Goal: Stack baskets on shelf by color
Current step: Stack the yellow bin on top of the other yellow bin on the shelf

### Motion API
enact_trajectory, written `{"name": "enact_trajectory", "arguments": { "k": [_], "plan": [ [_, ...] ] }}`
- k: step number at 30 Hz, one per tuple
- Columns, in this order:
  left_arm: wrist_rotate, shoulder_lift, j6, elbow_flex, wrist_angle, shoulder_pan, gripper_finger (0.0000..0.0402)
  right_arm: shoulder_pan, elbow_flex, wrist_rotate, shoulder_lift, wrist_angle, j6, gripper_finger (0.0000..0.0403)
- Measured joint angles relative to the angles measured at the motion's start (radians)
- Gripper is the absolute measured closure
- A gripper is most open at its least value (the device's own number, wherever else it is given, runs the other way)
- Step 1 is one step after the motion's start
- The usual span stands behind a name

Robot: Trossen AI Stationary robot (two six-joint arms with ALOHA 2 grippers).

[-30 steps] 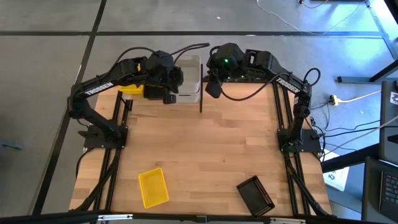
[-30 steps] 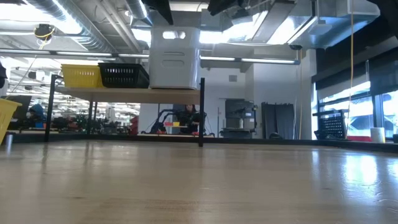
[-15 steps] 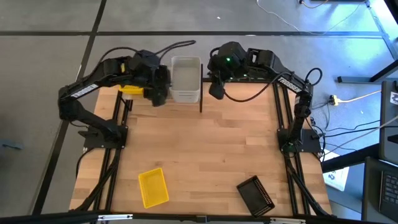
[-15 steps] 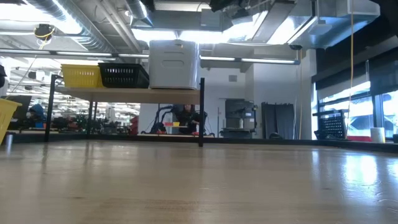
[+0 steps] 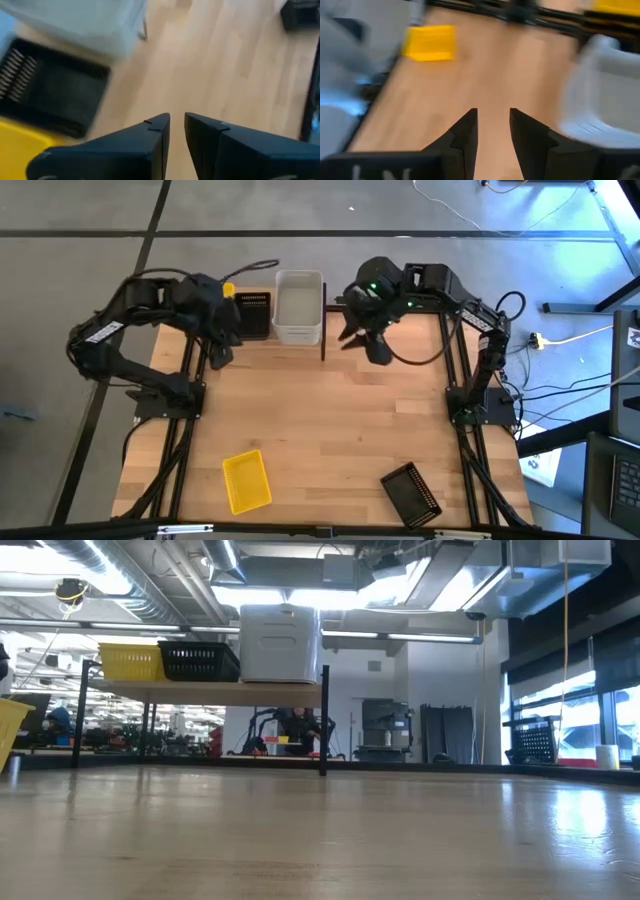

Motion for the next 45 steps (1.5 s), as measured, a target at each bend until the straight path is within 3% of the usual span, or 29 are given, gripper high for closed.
{"name": "enact_trajectory", "arguments": {
  "k": [3, 5, 15, 24, 30, 33, 40, 45],
  "plan": [
    [0.007, 0.005, -0.073, -0.003, -0.073, -0.043, 0.0351, 0.002, 0.0, -0.146, 0.0, -0.034, -0.04, 0.0291],
    [0.02, 0.0, -0.115, -0.025, -0.094, -0.081, 0.0351, 0.002, 0.0, -0.189, 0.0, -0.073, -0.067, 0.0291],
    [0.211, -0.021, -0.19, -0.33, -0.047, -0.259, 0.0351, -0.004, 0.0, -0.199, 0.0, -0.098, -0.085, 0.0291],
    [0.211, -0.066, -0.165, -0.669, 0.242, -0.458, 0.0351, -0.006, 0.0, -0.199, 0.0, -0.094, -0.085, 0.0291],
    [0.269, -0.079, -0.313, -0.843, 0.547, -0.583, 0.0351, -0.006, 0.0, -0.199, 0.0, -0.098, -0.085, 0.0291],
    [0.28, -0.078, -0.369, -0.9, 0.67, -0.639, 0.0351, -0.006, 0.0, -0.198, 0.0, -0.098, -0.085, 0.0291],
    [0.132, -0.077, -0.497, -0.976, 0.749, -0.746, 0.0351, -0.006, 0.0, -0.199, 0.0, -0.1, -0.085, 0.0291],
    [0.114, -0.075, -0.587, -1.033, 0.854, -0.795, 0.0351, -0.006, 0.0, -0.199, 0.0, -0.1, -0.085, 0.0291]
  ]
}}
